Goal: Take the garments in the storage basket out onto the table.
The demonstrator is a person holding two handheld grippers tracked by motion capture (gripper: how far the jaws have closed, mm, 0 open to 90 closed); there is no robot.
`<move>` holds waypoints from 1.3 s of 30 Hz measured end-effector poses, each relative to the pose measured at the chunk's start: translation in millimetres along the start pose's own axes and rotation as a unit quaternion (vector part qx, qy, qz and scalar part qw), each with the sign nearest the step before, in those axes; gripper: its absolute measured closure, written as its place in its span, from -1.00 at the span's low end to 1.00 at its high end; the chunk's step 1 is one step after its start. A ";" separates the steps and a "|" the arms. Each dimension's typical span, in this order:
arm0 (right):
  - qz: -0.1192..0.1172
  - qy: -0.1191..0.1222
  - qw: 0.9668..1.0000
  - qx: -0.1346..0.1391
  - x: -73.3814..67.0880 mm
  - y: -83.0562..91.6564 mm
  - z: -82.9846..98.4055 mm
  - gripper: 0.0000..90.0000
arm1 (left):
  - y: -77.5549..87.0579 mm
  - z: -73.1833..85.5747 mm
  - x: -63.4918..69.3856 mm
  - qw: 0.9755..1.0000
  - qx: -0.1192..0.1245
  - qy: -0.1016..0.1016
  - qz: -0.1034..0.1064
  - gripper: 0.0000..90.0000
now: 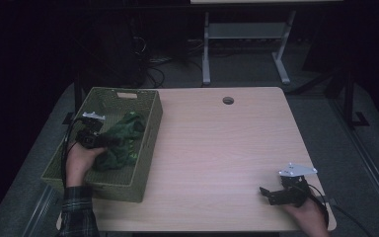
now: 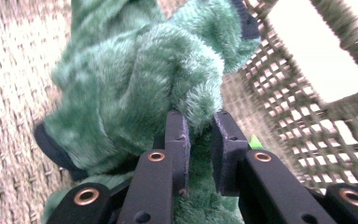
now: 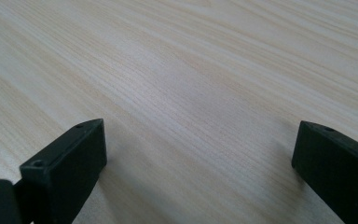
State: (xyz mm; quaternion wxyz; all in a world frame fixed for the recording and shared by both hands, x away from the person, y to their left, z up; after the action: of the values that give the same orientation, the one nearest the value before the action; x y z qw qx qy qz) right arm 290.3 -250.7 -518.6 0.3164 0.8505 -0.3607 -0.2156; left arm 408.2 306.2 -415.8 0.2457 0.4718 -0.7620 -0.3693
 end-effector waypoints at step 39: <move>0.000 0.000 1.000 0.000 0.0 0.0 0.0 -0.94 | 117.2 -84.9 31.3 0.984 0.168 -0.026 0.055 0.75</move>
State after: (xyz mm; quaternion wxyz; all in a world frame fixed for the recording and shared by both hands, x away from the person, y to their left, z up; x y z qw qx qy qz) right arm 290.3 -250.7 -518.6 0.3161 0.8504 -0.3610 -0.2157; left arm 393.0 283.0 -270.3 0.1633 0.4541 -0.8440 -0.2341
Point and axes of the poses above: each handheld gripper's, and its own axes: y roughly backward along the jaws, z roughly out of its underside, x roughly to its right, the point moved 5 cm from there along -y, roughly forward along the jaws, and after that the axes turned 9 degrees about -z, right-handed, at the moved point
